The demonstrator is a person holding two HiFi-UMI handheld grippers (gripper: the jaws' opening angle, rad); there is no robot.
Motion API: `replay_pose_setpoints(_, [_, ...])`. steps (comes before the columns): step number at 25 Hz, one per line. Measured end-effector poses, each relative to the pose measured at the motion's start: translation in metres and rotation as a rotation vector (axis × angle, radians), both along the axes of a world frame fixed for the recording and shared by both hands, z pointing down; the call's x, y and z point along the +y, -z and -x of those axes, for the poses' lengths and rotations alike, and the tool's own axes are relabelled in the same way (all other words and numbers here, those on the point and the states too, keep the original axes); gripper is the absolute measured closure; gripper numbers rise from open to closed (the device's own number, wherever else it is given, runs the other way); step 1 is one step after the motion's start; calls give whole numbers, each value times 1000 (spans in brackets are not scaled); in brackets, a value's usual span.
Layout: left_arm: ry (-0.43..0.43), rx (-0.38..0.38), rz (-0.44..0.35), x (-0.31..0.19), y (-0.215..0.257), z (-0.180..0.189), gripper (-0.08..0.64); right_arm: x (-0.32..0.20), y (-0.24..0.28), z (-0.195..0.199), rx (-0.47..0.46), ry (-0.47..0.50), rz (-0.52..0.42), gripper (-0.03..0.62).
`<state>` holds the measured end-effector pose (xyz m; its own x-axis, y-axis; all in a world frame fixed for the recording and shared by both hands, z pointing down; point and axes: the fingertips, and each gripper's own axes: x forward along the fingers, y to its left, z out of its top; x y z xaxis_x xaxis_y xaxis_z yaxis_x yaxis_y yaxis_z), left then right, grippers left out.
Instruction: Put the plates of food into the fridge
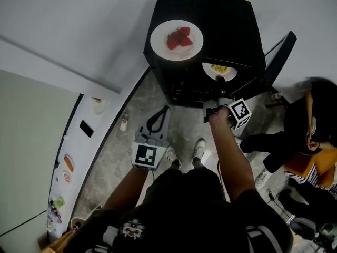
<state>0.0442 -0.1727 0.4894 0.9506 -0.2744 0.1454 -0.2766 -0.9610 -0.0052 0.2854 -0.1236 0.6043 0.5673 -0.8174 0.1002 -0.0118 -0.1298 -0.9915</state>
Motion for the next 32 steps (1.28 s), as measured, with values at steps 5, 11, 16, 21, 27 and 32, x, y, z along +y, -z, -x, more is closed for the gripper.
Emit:
replay_pose_setpoints(5, [11, -10, 7, 2, -6, 3, 537, -5, -8, -10, -30, -2, -6, 558])
replay_pose_setpoints(11, [5, -18, -8, 3, -5, 3, 537, -8, -11, -14, -62, -9, -17, 558])
replay_pose_setpoints(16, [24, -2, 4, 4, 2, 3, 537, -5, -9, -15, -72, -25, -9, 558])
replay_pose_setpoints(21, [23, 0, -7, 7, 5, 4, 537, -4, -7, -13, -41, -36, 36, 555])
replay_pose_setpoints(27, [27, 14, -1, 11, 10, 4, 537, 9, 6, 4, 119, 11, 199, 456])
replay_pose_setpoints(32, [27, 30, 8, 13, 18, 1, 537, 9, 41, 31, 351, 101, 313, 453])
